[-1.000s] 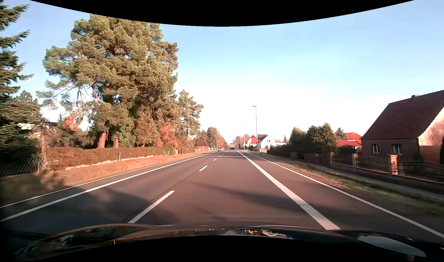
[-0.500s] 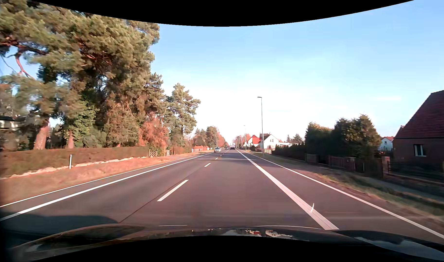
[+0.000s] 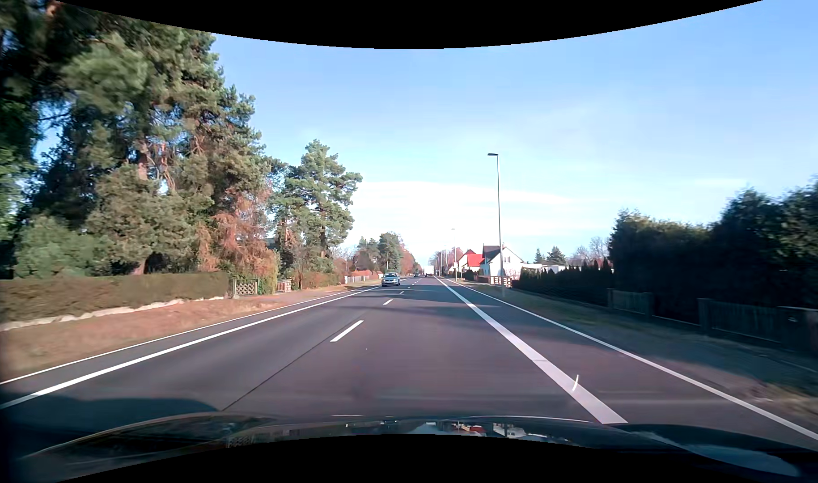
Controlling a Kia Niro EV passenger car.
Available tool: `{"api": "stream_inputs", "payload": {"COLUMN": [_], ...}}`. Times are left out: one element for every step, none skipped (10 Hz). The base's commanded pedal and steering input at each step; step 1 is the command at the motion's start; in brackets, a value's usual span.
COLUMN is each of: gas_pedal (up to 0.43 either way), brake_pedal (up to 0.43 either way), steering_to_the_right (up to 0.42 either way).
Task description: Follow the waypoints while adhering to traffic rules and regulations
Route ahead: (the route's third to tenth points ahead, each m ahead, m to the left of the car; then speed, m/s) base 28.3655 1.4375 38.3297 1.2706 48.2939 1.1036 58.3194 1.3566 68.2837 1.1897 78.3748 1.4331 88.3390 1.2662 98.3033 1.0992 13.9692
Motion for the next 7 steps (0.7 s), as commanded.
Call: {"api": "stream_inputs", "payload": {"gas_pedal": [0.118,0.118,0.118,0.118,0.118,0.118,0.110], "brake_pedal": [0.000,0.000,0.000,0.000,0.000,0.000,0.000], "steering_to_the_right": [-0.002,-0.003,-0.003,-0.002,-0.003,-0.002,-0.002]}}
